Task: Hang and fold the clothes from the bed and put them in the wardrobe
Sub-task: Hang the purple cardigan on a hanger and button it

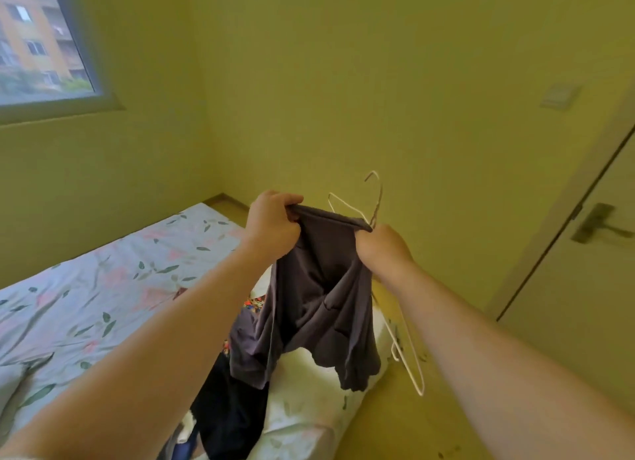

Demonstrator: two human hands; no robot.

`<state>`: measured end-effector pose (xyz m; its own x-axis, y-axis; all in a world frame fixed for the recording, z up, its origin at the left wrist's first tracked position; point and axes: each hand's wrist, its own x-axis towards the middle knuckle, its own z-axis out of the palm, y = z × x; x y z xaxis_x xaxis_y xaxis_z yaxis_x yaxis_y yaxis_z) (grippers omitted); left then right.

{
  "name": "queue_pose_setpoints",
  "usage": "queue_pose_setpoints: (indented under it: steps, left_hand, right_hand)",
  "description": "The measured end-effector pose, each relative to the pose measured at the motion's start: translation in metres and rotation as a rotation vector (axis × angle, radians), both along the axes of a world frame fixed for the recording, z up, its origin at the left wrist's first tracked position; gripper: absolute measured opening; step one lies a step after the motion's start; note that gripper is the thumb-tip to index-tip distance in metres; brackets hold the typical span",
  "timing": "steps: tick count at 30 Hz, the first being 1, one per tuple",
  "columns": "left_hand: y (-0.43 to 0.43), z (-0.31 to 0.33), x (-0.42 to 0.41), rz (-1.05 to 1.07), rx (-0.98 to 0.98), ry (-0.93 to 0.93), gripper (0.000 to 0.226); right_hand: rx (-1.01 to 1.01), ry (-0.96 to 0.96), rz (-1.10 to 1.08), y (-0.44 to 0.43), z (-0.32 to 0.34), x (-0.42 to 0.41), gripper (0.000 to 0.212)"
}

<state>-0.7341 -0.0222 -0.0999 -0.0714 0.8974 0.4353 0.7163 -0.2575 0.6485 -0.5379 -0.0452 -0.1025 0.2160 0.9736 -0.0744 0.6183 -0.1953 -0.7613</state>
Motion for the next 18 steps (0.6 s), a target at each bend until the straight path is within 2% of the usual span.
queue_pose_setpoints:
  steps: [2, 5, 8, 9, 12, 14, 16, 18]
  left_hand:
    - [0.009, -0.016, -0.001, 0.062, 0.007, 0.132, 0.030]
    - [0.019, -0.042, -0.003, 0.128, -0.127, 0.183, 0.009]
    - [0.025, -0.073, -0.003, 0.086, -0.238, 0.221, 0.016]
    - [0.026, -0.084, -0.002, 0.051, -0.297, 0.182, 0.018]
    - [0.028, -0.101, -0.005, 0.066, -0.502, -0.092, 0.011]
    - [0.032, -0.095, -0.008, 0.102, -0.487, -0.192, 0.010]
    - [0.034, -0.070, -0.007, 0.071, -0.388, -0.161, 0.011]
    - [0.032, -0.035, 0.000, -0.022, -0.277, -0.093, 0.014]
  right_hand:
    - [0.011, -0.037, -0.025, -0.001, 0.006, 0.002, 0.039]
    - [0.034, -0.059, -0.070, -0.003, 0.013, 0.002, 0.041]
    - [0.056, -0.066, -0.099, -0.005, 0.013, 0.004, 0.039]
    - [0.061, -0.031, -0.100, -0.005, 0.012, 0.004, 0.037]
    - [0.069, 0.038, -0.110, -0.007, 0.006, 0.009, 0.036]
    - [0.060, 0.041, -0.122, -0.007, -0.001, 0.016, 0.036]
    - [0.031, 0.041, -0.140, -0.009, -0.008, 0.022, 0.039]
    - [-0.007, 0.035, -0.141, -0.012, -0.014, 0.025, 0.051]
